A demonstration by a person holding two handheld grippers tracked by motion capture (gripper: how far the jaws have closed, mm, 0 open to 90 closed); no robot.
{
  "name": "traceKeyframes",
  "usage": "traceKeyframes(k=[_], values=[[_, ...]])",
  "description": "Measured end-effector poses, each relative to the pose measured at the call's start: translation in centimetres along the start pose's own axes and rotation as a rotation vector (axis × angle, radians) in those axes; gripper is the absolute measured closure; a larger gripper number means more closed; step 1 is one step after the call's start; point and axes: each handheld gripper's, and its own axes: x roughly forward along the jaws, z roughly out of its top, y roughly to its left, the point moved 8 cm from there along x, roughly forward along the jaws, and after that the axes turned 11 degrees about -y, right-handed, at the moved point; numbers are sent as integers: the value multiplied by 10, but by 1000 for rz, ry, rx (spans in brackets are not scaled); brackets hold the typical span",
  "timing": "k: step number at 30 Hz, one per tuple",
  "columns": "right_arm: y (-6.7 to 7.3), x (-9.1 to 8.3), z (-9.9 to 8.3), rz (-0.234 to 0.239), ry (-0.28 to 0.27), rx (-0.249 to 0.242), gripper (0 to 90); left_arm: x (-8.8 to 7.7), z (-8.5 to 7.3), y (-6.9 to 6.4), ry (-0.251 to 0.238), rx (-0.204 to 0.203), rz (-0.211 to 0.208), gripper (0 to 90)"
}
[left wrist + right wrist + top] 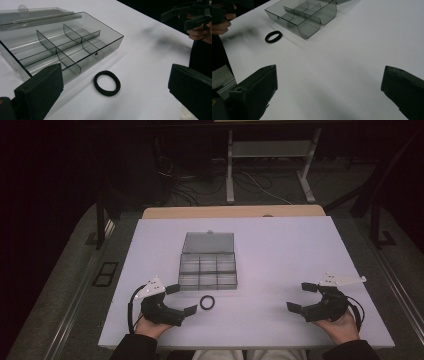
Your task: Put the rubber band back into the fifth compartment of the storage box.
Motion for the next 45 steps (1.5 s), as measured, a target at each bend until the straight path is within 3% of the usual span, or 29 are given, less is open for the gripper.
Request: traceKeyframes(k=[21, 33, 39, 45], values=[[0, 2, -5, 6, 27, 7, 4, -2, 1, -1, 2, 0, 0, 0], [1, 5, -9, 15, 48, 5, 4, -3, 6, -5, 29, 21, -6, 0], [1, 5, -10, 21, 54, 5, 4, -2, 9, -5, 44, 8, -18, 0], [2, 6, -11, 25, 60, 7, 4, -1, 15, -7, 59, 43, -18, 0]])
